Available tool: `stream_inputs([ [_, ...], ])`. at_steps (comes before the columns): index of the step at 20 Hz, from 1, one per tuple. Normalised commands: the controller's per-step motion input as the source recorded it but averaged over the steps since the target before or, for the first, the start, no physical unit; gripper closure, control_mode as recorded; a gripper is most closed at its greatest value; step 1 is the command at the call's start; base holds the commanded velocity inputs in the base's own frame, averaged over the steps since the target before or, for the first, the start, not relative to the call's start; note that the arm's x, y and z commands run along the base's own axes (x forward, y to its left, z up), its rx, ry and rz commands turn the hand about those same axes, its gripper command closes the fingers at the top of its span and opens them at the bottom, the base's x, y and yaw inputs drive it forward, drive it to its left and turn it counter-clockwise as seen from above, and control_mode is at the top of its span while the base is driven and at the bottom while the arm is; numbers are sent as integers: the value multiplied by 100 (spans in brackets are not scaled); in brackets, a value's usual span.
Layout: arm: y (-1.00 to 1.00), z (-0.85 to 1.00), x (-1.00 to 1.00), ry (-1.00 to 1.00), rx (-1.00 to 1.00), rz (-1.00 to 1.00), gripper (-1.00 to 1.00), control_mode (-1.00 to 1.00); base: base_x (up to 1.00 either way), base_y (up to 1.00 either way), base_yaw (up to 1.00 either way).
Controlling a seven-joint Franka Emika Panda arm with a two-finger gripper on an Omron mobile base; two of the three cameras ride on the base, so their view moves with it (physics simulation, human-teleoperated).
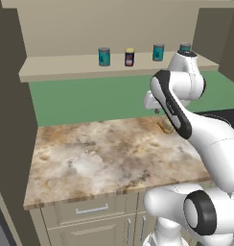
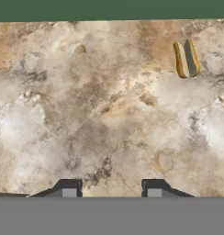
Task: Stack two cans on top of the other two cans in the cabinet.
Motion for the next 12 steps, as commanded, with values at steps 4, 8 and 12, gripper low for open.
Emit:
stream_inputs([
  [4,0,0,-9,-1,0,1,-100,-100,0,0,0],
  [8,0,0,-32,-18,-1,2,-100,-100,0,0,0],
  [12,0,0,-44,-30,0,0,-100,-100,0,0,0],
])
